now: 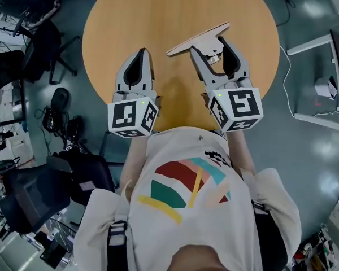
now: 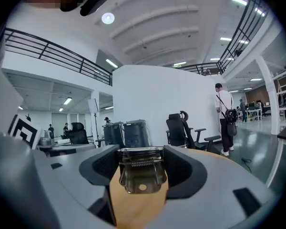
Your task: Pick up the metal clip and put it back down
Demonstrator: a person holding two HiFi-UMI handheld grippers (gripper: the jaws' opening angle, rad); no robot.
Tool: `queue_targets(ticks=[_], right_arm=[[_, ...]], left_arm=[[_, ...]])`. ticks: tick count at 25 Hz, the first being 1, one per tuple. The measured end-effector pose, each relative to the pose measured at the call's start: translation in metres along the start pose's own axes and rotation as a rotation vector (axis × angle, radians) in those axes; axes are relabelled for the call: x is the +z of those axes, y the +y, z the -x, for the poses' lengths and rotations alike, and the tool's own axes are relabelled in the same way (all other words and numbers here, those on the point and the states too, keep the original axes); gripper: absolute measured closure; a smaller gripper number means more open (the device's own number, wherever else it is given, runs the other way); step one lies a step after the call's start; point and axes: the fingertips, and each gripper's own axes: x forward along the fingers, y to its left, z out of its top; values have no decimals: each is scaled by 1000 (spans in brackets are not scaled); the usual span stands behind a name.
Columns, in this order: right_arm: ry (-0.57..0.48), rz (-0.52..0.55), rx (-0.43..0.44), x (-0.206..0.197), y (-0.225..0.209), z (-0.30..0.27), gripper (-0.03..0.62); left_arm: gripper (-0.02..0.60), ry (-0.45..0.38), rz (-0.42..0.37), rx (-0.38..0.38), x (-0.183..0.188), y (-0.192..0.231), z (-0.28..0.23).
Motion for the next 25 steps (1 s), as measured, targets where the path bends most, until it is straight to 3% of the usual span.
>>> queue_targets(ticks=[7, 14, 25], right_arm=[[-76, 12, 23, 33, -9, 24, 292], [-63, -5, 38, 26, -4, 31, 292], [-57, 6, 68, 21, 5, 33, 292]], left_arm=[[539, -93, -16, -12, 34, -19, 3], [540, -110, 35, -46, 35, -20, 16], [540, -116, 41, -17, 32, -12, 26]])
